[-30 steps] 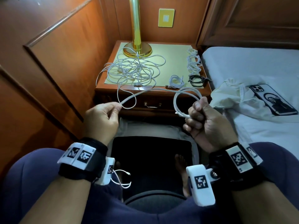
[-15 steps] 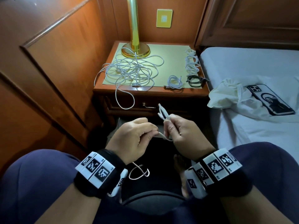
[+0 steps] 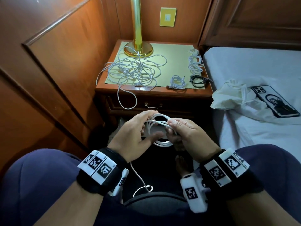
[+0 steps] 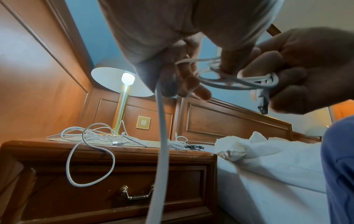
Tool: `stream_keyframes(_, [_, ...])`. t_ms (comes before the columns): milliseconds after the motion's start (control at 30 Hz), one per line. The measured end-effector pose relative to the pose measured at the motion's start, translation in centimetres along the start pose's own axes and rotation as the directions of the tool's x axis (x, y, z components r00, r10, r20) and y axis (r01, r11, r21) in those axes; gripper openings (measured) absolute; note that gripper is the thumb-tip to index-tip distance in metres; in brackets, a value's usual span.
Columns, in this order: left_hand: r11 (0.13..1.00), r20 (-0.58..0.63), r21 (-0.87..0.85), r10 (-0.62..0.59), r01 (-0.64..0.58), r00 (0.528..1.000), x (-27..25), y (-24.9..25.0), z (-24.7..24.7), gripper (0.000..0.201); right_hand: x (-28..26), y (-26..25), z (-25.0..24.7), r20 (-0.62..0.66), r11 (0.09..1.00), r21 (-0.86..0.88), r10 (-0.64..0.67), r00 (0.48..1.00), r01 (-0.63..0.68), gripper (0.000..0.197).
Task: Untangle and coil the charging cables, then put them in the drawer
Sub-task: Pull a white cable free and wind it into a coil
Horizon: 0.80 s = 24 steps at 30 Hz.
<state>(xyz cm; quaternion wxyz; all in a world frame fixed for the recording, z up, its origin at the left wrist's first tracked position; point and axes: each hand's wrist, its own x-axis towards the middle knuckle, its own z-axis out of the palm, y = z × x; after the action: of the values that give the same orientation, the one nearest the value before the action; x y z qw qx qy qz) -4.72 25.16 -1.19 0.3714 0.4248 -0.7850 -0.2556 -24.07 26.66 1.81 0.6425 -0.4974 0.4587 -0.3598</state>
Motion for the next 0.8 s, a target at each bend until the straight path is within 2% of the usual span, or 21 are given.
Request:
stream_keyframes(67, [0.998,0.014,0.051,0.025,-0.025,1.0,0.0,-0.2,0.1,0.04,0.1,0.1,-0.1,0.003,0.999,0.029,0.023,1.0,-0.023,0.039])
stream_keyframes(200, [0.991,-0.055,0.13,0.035,-0.028,0.998,0.0,-0.1,-0.1,0.017,0.1,0.2,-0.1,0.071,0.999,-0.045,0.009,0.997,-0.006,0.046])
stream_keyframes(300, [0.984,-0.066,0.179,-0.006,0.018,0.998,-0.1,0.0,-0.2,0.034,-0.1,0.1,-0.1,0.138,0.995,-0.091,-0.023,0.99,0.035,0.032])
stream_keyframes(433, [0.978,0.033,0.199,-0.075,0.067,0.997,-0.2,-0.5,-0.6,0.044,0.0,0.3,-0.2,0.152,0.965,-0.237,-0.073,0.986,0.108,0.039])
stream_keyframes(500, [0.981,0.104,0.16,-0.123,0.106,0.987,0.0,-0.8,-0.9,0.052,0.0,0.3,-0.2,0.169,0.961,-0.252,-0.076,0.983,0.118,0.048])
stream_keyframes(633, [0.99,0.211,0.072,-0.13,0.118,0.969,0.4,-0.6,-1.6,0.06,-0.1,0.1,0.2,0.148,0.946,-0.294,-0.093,0.985,0.134,0.04])
stream_keyframes(733, [0.982,0.264,-0.059,-0.16,0.182,0.951,0.2,0.1,-2.0,0.048,-0.1,0.3,0.4,0.077,0.928,-0.347,-0.116,0.99,0.136,0.04])
stream_keyframes(800, [0.938,0.246,-0.223,-0.209,0.265,0.947,0.2,0.1,-2.4,0.028,-0.1,0.2,0.2,0.025,0.951,-0.286,-0.113,0.993,0.115,0.043])
